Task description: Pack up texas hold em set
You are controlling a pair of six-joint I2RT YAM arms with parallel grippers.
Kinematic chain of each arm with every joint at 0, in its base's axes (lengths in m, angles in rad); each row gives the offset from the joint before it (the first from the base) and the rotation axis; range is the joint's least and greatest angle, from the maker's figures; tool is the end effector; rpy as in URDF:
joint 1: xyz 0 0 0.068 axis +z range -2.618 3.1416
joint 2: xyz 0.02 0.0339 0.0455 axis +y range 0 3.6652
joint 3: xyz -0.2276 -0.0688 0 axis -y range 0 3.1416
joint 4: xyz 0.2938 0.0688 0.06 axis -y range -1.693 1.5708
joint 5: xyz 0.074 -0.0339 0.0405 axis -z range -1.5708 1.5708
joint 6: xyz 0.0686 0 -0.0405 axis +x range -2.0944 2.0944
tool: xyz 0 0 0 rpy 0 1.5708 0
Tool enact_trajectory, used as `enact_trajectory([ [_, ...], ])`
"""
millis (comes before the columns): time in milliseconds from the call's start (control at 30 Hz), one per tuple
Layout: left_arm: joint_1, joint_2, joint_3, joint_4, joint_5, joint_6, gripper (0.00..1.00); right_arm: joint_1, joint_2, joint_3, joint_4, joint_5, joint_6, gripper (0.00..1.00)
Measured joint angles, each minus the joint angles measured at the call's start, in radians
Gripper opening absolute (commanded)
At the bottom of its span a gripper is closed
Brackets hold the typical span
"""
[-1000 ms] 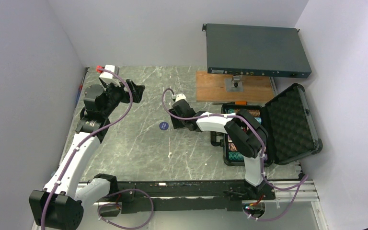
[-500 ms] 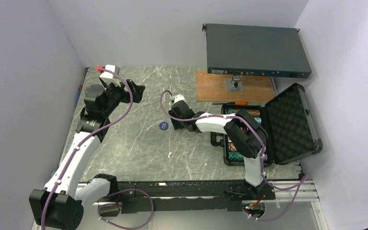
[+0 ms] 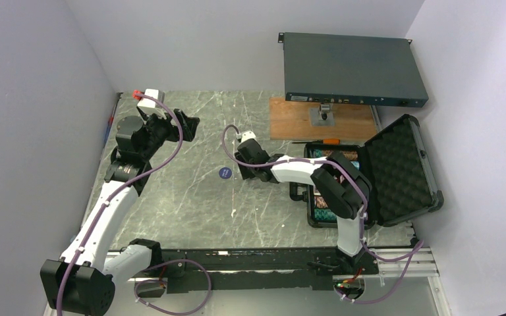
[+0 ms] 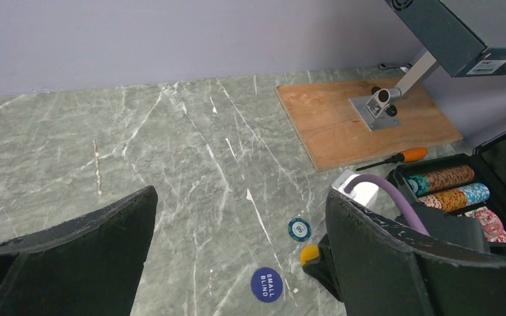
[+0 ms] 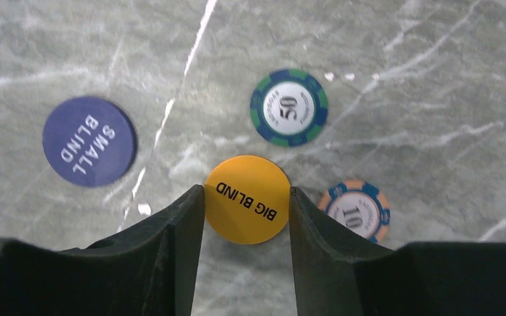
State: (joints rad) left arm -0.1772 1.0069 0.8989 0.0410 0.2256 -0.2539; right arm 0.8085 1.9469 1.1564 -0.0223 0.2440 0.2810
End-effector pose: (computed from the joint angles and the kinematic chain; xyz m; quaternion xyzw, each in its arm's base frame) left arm 0.3295 -0.0746 0.3244 0.0490 0.7282 -0.2255 0.6454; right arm 0.3224 0.3137 0.0565 -0.1969 0.9020 0.0936 0.3727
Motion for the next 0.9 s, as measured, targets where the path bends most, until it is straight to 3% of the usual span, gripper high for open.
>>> enact_trajectory([
  [300, 0.000, 0.000, 0.000, 0.000, 0.006, -0.001, 0.99, -0.002, -0.166, -0.050, -0.057, 0.049, 0.017, 0.31],
  [500, 0.000, 0.000, 0.000, 0.002, 0.010, -0.006, 0.99, -0.038, -0.392, -0.145, -0.101, 0.122, 0.064, 0.30],
  [667, 0.000, -0.002, 0.000, 0.007, 0.016, -0.019, 0.99, -0.191, -0.666, -0.307, -0.213, 0.169, 0.135, 0.28],
  [767, 0.000, -0.004, 0.000, 0.008, 0.018, -0.023, 0.99, -0.348, -0.844, -0.398, -0.307, 0.171, 0.185, 0.27],
  [900, 0.000, -0.004, 0.000, 0.008, 0.021, -0.026, 0.99, -0.499, -0.951, -0.439, -0.406, 0.159, 0.225, 0.24],
])
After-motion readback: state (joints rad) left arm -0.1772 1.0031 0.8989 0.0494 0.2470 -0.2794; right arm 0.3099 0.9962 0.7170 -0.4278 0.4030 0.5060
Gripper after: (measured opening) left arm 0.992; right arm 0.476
